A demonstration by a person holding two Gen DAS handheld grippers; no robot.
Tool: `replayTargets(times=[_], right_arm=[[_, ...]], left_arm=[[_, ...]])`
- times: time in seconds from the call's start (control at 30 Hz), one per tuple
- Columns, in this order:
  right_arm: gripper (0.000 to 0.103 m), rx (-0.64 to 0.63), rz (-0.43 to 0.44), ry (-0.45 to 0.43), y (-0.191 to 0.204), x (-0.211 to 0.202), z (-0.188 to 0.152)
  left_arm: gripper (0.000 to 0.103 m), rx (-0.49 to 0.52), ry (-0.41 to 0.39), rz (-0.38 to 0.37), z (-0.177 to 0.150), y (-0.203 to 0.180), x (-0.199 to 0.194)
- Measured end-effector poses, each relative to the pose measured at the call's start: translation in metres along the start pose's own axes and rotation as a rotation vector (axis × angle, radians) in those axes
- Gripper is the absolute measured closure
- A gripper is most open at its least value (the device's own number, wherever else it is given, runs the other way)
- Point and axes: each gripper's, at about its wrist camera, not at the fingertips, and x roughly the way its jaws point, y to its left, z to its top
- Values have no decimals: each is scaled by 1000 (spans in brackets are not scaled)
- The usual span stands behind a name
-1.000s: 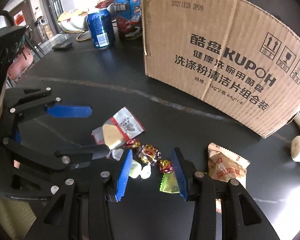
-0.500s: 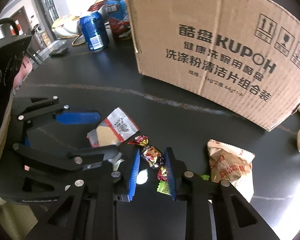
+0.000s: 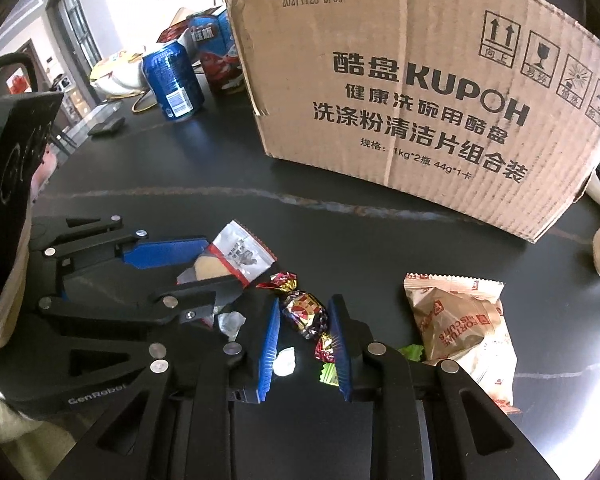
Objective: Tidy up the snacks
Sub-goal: 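Grasp the cheese-wedge packet with the left tool while the right tool grasps the red-gold candy, then carry the cheese packet with the left tool while the right tool carries the red-gold candy over the box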
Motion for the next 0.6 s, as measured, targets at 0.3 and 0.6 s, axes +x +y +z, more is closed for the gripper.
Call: replayTargets(times=[0.3,0.6], right_arm=[[77,38,-17,-51,5,-21,-2],[77,85,-49,-160,12,-62,3]], left_arm=[[69,-18,-52,18,-2,0,-27],[69,-25,-146,21,5,-7,-74]])
